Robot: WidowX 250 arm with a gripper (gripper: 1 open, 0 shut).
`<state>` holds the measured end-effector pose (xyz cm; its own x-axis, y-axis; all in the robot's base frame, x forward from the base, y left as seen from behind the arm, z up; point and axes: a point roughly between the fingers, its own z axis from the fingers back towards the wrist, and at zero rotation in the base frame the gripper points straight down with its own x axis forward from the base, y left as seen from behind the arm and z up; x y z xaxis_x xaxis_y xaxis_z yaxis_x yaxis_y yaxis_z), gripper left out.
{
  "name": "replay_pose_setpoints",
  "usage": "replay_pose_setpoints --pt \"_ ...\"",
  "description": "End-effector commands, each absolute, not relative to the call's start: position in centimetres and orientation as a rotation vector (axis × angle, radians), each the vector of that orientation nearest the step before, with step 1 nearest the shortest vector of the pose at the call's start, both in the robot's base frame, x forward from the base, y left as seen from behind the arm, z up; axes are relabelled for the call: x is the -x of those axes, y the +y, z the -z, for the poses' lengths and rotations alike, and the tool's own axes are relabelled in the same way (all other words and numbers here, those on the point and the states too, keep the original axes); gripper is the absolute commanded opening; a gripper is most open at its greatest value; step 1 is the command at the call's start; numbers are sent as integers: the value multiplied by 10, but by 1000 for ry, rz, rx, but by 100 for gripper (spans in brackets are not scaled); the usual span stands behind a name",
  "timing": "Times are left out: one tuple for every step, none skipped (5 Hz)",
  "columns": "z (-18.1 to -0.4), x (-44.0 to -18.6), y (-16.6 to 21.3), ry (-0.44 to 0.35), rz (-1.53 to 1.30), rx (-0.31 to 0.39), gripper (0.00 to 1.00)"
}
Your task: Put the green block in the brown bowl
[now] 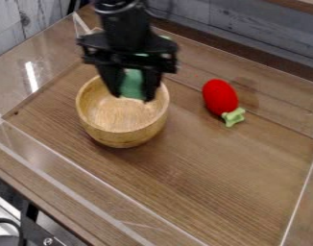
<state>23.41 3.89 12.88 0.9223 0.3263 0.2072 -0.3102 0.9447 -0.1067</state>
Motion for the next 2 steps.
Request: replay_pose_setpoints --pt "-133 -247 58 -259 -345 62 0" --pt "-128 -259 66 -265 -356 48 0"
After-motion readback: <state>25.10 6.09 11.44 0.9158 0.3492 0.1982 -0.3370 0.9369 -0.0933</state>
